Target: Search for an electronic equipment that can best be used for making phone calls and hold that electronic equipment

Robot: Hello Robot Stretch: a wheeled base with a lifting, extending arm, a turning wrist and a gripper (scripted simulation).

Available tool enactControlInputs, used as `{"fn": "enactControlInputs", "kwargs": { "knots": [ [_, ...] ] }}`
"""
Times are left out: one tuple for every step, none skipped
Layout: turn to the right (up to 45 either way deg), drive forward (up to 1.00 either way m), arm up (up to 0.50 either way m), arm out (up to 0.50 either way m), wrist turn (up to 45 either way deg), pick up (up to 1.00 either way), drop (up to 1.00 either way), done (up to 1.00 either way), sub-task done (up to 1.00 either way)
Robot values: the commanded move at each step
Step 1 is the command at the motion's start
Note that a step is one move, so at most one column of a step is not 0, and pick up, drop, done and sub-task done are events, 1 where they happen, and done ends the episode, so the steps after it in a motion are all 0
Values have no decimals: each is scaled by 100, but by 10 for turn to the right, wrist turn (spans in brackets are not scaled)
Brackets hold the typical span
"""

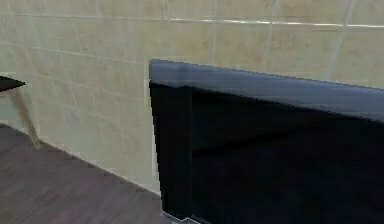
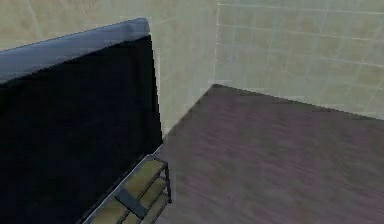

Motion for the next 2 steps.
{"fn": "enactControlInputs", "kwargs": {
  "knots": [
    [390,0,0,0,0,0,0,0,0],
    [0,20,0,0,0,0,0,0,0]
  ]
}}
